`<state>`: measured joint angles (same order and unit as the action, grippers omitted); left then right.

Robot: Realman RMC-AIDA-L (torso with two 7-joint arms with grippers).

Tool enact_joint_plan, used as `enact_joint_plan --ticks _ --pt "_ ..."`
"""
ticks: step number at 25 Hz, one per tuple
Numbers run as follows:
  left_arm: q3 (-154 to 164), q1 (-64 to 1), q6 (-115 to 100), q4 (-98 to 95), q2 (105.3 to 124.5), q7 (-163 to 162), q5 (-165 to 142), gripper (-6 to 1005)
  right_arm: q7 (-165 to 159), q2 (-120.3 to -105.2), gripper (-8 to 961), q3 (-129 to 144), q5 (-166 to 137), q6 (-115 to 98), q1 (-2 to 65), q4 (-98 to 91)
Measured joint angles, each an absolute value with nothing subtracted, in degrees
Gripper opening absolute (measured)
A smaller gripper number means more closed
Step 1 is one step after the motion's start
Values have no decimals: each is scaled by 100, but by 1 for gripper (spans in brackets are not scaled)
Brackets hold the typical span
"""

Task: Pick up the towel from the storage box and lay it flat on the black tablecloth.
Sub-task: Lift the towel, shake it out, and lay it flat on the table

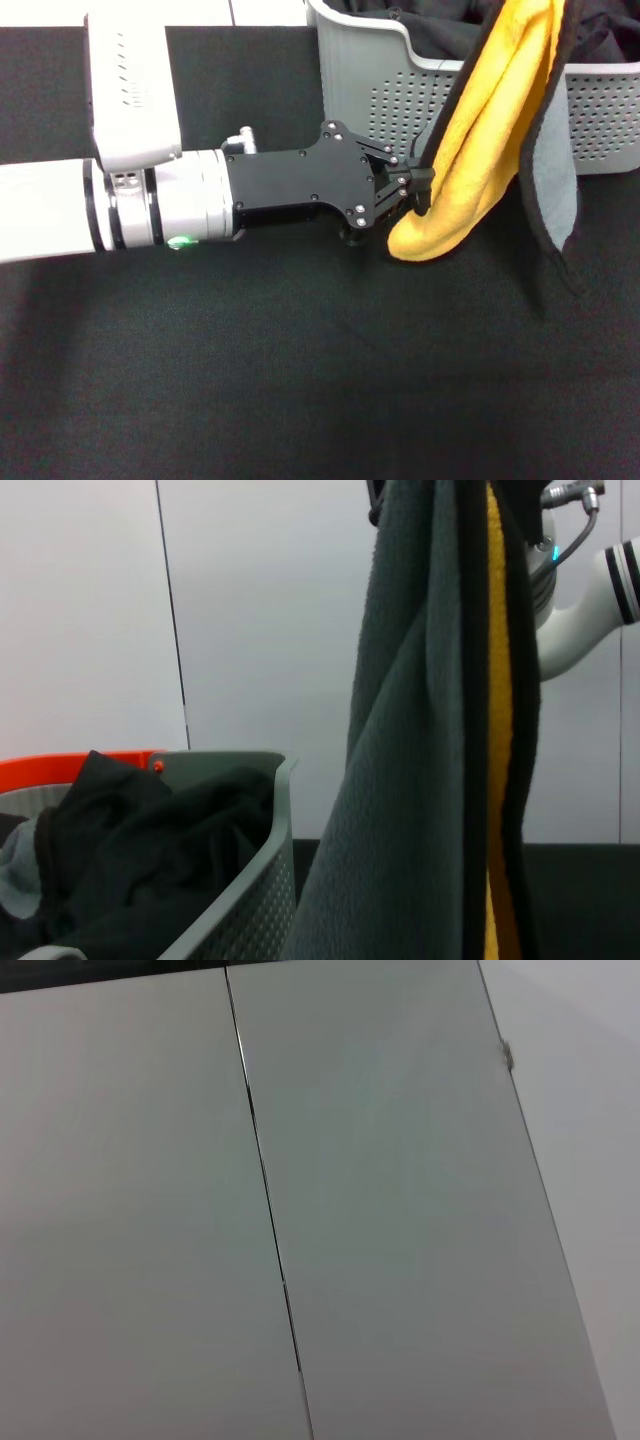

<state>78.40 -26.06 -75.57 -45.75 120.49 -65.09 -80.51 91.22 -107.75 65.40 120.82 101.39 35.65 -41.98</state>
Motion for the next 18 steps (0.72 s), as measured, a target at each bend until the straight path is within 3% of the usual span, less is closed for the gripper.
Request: enact_joint_plan --ticks 10,18 --pt "7848 -2762 -7561 -4114 12049 -6270 -7671 34 9105 -10780 29 6466 12089 10116 3577 -4230" --pt "7931 -2770 -7615 -3998 12050 -6184 -7456 180 9116 -10783 31 6469 12089 10102 3582 -4221"
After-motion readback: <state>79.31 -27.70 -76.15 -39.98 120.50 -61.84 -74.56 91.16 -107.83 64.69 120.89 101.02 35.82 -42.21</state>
